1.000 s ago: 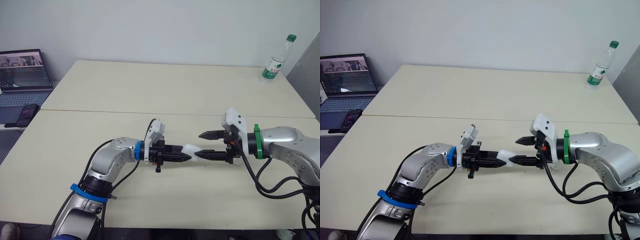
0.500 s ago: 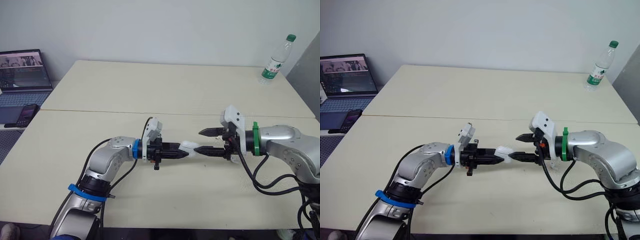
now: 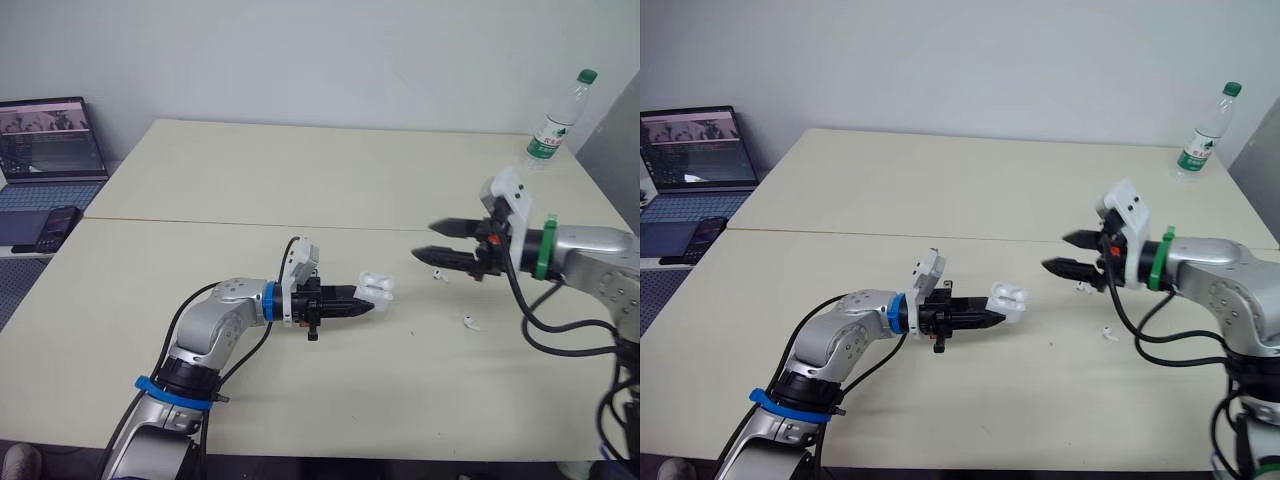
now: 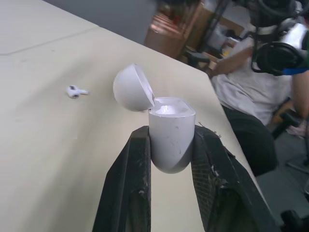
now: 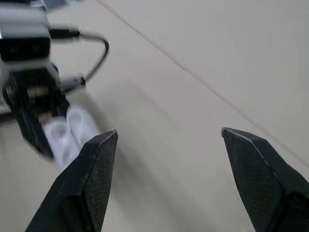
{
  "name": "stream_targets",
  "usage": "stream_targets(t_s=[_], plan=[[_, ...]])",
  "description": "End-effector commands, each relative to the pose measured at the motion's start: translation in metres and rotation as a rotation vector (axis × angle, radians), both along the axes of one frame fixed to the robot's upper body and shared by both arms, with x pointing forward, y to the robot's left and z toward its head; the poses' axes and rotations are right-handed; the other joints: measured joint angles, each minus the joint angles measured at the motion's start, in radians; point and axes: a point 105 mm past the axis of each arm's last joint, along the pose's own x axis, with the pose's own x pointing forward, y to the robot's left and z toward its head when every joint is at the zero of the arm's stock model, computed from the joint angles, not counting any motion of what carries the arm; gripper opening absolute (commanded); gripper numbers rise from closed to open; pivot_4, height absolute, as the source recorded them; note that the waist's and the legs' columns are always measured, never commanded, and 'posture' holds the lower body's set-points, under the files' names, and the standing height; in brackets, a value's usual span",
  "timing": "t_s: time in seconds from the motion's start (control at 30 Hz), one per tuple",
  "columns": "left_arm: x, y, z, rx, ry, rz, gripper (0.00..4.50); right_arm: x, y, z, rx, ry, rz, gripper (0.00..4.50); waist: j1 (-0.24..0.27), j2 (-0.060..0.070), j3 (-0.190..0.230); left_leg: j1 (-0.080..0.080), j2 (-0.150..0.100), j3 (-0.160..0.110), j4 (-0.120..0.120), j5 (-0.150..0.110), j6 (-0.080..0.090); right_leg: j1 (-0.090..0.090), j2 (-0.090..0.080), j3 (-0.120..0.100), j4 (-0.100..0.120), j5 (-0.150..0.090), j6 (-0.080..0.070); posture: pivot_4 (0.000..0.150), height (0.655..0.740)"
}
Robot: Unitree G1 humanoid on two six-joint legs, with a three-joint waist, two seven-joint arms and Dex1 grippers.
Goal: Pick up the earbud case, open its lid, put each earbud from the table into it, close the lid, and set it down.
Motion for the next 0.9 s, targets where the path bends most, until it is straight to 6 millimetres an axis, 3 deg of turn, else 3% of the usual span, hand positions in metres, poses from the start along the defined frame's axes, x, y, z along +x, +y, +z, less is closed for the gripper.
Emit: stream_targets(t_s=[0.03,0.17,0.5,0.9], plan=[[-0.003,0.002,0.019,-0.059,-0.05,0.029,0.77,-0.013,-0.012,-0.02,-0.148,0.088,0.009,3.56,-0.001,0.0,0.0,0.0,0.0,0.0,0.0,0.0,0.0,0.0,0.0,0.0,0.0,0.0,0.0,0.15,0.7389],[-0.009,0.005,0.017,-0.051,-0.046,0.056,0.77,-0.027,-0.021,-0.041,-0.285,0.203,0.024,3.56,-0.005,0.0,0.0,0.001,0.0,0.001,0.0,0.0,0.0,0.0,0.0,0.0,0.0,0.0,0.0,0.15,0.7389],[-0.02,0.008,0.017,-0.013,-0.1,0.12,0.77,-0.004,-0.051,-0.071,-0.601,0.262,-0.059,3.56,-0.004,0.0,0.001,0.002,0.001,0.002,0.001,0.0,0.0,0.0,0.0,0.002,0.001,-0.002,0.004,0.15,0.7389],[-0.021,0.002,0.01,-0.024,-0.064,0.153,0.77,0.003,-0.054,-0.072,-0.666,0.344,-0.063,3.56,-0.004,0.001,0.001,0.001,0.0,0.002,0.0,0.0,0.0,-0.001,-0.001,0.001,0.001,0.0,0.0,0.15,0.7389]])
